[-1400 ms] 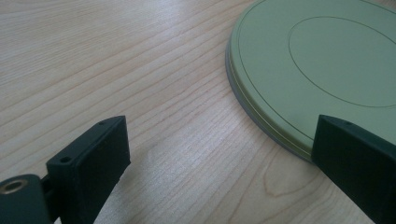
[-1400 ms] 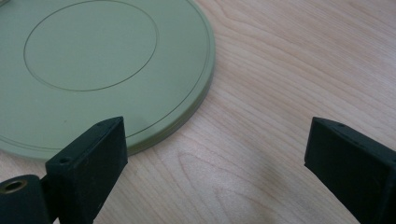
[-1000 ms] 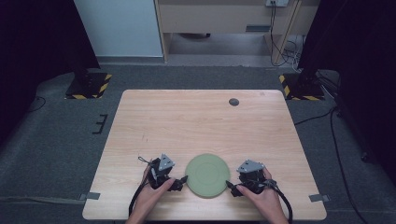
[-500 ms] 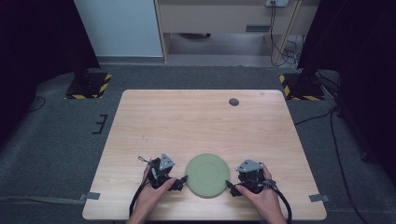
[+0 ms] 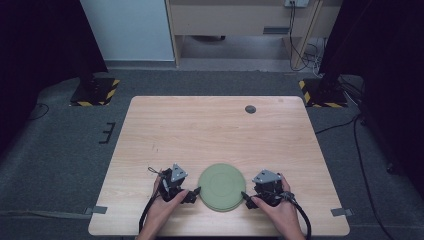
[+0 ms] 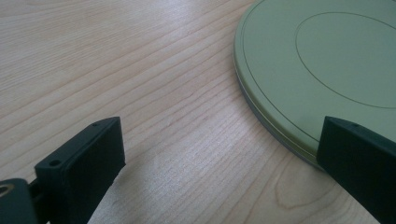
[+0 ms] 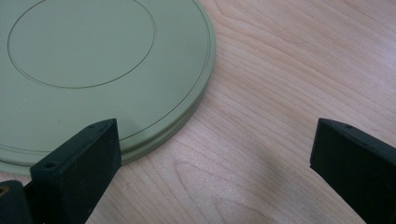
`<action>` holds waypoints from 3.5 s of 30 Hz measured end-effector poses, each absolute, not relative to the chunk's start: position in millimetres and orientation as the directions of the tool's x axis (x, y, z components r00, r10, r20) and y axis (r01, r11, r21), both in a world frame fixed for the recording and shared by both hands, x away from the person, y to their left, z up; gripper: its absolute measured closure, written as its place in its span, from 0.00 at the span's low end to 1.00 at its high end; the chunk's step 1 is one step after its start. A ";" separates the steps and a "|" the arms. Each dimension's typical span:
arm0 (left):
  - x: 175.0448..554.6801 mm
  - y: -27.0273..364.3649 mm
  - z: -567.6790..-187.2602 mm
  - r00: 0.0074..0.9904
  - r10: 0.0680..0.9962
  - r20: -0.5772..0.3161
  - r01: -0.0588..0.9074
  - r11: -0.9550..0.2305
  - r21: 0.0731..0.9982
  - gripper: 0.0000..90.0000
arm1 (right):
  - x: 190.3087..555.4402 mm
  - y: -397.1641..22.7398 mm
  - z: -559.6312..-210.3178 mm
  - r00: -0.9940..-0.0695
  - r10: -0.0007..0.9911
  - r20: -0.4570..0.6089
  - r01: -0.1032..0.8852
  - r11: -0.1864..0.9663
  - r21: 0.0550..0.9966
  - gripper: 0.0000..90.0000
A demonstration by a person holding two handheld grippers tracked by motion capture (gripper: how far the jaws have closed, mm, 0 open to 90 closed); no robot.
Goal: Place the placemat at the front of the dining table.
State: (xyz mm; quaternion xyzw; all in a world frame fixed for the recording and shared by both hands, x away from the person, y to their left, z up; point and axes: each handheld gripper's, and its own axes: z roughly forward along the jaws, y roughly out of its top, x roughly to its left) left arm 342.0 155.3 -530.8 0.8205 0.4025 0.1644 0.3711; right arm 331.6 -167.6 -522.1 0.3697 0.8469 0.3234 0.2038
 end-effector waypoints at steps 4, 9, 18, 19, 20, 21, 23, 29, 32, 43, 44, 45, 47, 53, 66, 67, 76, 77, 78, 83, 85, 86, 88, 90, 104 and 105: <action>342.6 155.1 -531.1 0.619 0.785 -0.028 0.538 -0.398 0.743 0.00 | 332.6 -167.4 -522.5 -0.637 0.763 -0.109 0.495 0.514 0.700 0.02; 343.4 155.0 -531.7 0.613 0.789 -0.031 0.541 -0.390 0.745 0.00 | 335.0 -167.8 -523.3 -0.636 0.764 -0.110 0.497 0.514 0.700 0.01; 345.0 153.4 -531.8 0.605 0.796 -0.024 0.539 -0.387 0.748 0.00 | 335.6 -167.4 -523.2 -0.623 0.773 -0.120 0.496 0.509 0.703 0.01; 345.3 153.5 -531.9 0.604 0.797 -0.022 0.538 -0.387 0.749 0.00 | 336.2 -167.4 -523.2 -0.620 0.775 -0.120 0.498 0.507 0.704 0.01; 345.7 153.4 -532.0 0.603 0.797 -0.022 0.538 -0.386 0.749 0.00 | 336.3 -167.4 -523.3 -0.620 0.776 -0.120 0.497 0.506 0.704 0.01; 345.8 153.4 -532.0 0.603 0.798 -0.022 0.538 -0.386 0.749 0.00 | 336.3 -167.4 -523.3 -0.619 0.776 -0.121 0.497 0.506 0.705 0.01; 346.0 153.2 -532.0 0.602 0.798 -0.021 0.538 -0.385 0.750 0.00 | 336.5 -167.3 -523.3 -0.618 0.777 -0.121 0.497 0.505 0.705 0.01; 347.2 152.8 -532.3 0.597 0.802 -0.022 0.538 -0.380 0.752 0.00 | 337.3 -167.0 -523.2 -0.611 0.782 -0.122 0.501 0.501 0.705 0.01; 347.3 152.7 -532.3 0.596 0.803 -0.020 0.537 -0.380 0.753 0.00 | 337.9 -167.2 -523.3 -0.610 0.783 -0.121 0.501 0.500 0.706 0.01; 343.9 154.6 -527.1 0.597 0.802 -0.016 0.525 -0.376 0.764 0.02 | 331.3 -166.2 -519.8 -0.638 0.762 -0.115 0.480 0.510 0.714 0.06; 343.4 154.8 -526.9 0.597 0.802 -0.015 0.525 -0.376 0.763 0.02 | 330.4 -165.6 -519.6 -0.644 0.757 -0.116 0.477 0.515 0.712 0.06; 342.7 154.7 -526.9 0.600 0.800 -0.018 0.525 -0.377 0.763 0.02 | 330.0 -165.0 -519.7 -0.646 0.754 -0.114 0.477 0.516 0.712 0.07; 341.4 153.3 -526.7 0.606 0.795 -0.014 0.523 -0.385 0.760 0.02 | 329.3 -163.7 -519.9 -0.655 0.747 -0.115 0.475 0.525 0.707 0.07; 341.1 149.1 -529.1 0.610 0.792 -0.008 0.523 -0.395 0.756 0.02 | 329.0 -161.8 -521.0 -0.656 0.745 -0.120 0.474 0.530 0.703 0.05; 343.3 149.3 -530.2 0.605 0.796 -0.015 0.529 -0.387 0.755 0.00 | 334.2 -161.3 -521.7 -0.643 0.758 -0.110 0.496 0.521 0.695 0.01; 343.5 149.2 -530.3 0.604 0.797 -0.015 0.529 -0.387 0.755 0.00 | 334.6 -161.3 -521.7 -0.641 0.760 -0.108 0.498 0.520 0.694 0.01; 345.6 148.7 -530.6 0.599 0.801 -0.012 0.529 -0.384 0.757 0.00 | 338.6 -161.3 -521.8 -0.623 0.775 -0.110 0.508 0.507 0.697 0.01; 345.8 148.6 -530.7 0.598 0.801 -0.012 0.529 -0.384 0.757 0.00 | 338.8 -161.0 -521.8 -0.618 0.779 -0.108 0.511 0.502 0.698 0.01; 346.0 148.3 -530.7 0.597 0.802 -0.011 0.528 -0.383 0.758 0.00 | 339.1 -161.0 -521.8 -0.617 0.780 -0.109 0.511 0.501 0.698 0.01; 346.8 147.8 -530.7 0.596 0.803 -0.008 0.527 -0.384 0.758 0.00 | 340.7 -161.3 -521.9 -0.610 0.785 -0.109 0.514 0.496 0.700 0.01; 347.2 147.6 -530.7 0.596 0.803 -0.005 0.526 -0.385 0.758 0.00 | 341.4 -161.0 -522.0 -0.604 0.789 -0.111 0.515 0.493 0.702 0.01; 347.5 147.5 -530.7 0.594 0.804 -0.005 0.526 -0.385 0.758 0.00 | 341.6 -161.0 -522.0 -0.602 0.790 -0.114 0.514 0.493 0.702 0.01; 347.4 147.3 -530.5 0.594 0.804 -0.003 0.526 -0.385 0.758 0.00 | 341.7 -161.0 -521.9 -0.601 0.791 -0.115 0.514 0.493 0.702 0.01; 347.5 147.6 -530.6 0.594 0.804 -0.008 0.528 -0.383 0.758 0.00 | 341.5 -161.0 -521.9 -0.601 0.791 -0.115 0.513 0.492 0.703 0.02; 346.4 148.3 -531.6 0.591 0.807 0.000 0.532 -0.390 0.751 0.01 | 337.1 -160.5 -521.4 -0.608 0.784 -0.129 0.498 0.502 0.707 0.07; 346.4 148.3 -531.6 0.591 0.807 0.000 0.532 -0.390 0.751 0.01 | 337.1 -160.5 -521.4 -0.608 0.784 -0.129 0.498 0.502 0.707 0.07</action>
